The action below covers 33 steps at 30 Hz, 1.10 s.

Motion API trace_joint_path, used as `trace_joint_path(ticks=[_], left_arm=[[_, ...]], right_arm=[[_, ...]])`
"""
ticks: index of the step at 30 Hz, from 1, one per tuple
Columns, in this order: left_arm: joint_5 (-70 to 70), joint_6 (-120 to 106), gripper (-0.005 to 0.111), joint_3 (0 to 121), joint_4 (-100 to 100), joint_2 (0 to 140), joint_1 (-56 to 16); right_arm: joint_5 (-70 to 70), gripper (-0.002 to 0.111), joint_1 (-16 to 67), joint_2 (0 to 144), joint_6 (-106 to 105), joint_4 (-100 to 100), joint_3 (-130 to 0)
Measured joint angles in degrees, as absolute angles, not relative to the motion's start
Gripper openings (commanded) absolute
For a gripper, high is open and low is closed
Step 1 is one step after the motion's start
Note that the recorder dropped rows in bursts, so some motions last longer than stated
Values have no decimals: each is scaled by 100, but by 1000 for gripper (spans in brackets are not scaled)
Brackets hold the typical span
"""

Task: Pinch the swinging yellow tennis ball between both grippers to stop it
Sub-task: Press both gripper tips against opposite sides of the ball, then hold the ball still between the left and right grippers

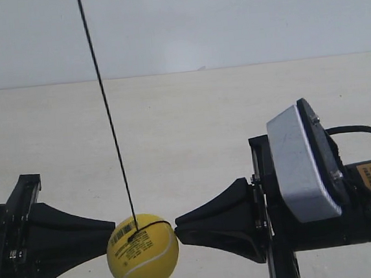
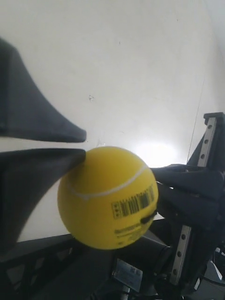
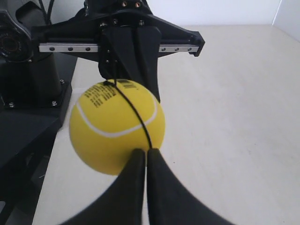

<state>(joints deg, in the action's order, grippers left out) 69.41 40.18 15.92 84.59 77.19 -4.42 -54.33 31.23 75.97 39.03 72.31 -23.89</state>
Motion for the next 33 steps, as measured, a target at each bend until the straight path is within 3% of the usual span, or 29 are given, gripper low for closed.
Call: trace_joint_path(ticks=[33], left_arm=[[6941, 3929, 5, 1592, 8503, 7730, -442]], right_arm=[[-5433, 0, 3123, 7597, 3903, 7231, -2389]])
